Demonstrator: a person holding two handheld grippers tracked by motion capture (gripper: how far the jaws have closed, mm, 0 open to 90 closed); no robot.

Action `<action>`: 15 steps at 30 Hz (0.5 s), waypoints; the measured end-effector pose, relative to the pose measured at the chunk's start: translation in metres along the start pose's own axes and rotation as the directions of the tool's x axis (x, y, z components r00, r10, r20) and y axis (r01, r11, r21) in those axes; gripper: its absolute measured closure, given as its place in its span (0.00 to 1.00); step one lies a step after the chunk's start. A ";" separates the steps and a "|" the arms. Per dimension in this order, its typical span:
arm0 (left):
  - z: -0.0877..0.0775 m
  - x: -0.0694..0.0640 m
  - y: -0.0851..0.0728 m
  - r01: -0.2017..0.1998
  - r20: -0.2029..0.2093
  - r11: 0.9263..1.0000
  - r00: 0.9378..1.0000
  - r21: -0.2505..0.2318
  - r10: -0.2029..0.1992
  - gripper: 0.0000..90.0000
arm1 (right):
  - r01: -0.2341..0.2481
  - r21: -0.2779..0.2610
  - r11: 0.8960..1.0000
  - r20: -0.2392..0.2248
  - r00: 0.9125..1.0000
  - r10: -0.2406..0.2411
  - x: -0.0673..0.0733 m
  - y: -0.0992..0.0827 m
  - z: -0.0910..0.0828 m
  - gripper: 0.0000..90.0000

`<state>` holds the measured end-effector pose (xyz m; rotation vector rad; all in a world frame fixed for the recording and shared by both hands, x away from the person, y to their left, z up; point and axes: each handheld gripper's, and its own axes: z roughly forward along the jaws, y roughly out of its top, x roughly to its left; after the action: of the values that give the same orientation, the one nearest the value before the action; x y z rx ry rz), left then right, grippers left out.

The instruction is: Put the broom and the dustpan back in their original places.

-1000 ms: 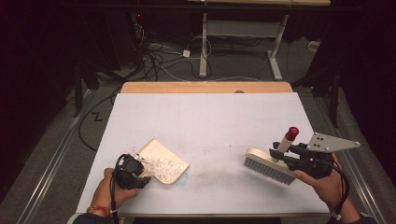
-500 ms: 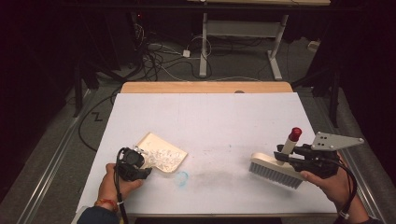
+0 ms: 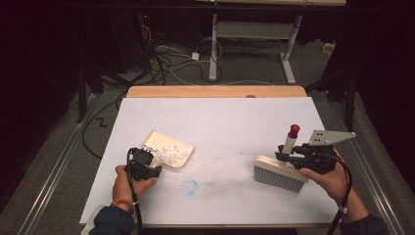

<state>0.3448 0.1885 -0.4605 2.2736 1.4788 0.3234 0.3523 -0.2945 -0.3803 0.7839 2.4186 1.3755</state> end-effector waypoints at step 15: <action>-0.012 -0.027 -0.017 -0.076 0.078 0.996 0.994 -0.037 0.079 0.50 | -0.064 0.018 0.998 0.182 0.982 0.059 -0.029 0.007 0.029 0.68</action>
<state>0.3146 0.1725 -0.4567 2.2941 1.3384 0.2748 0.3916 -0.2873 -0.3910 0.9535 2.2921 1.2404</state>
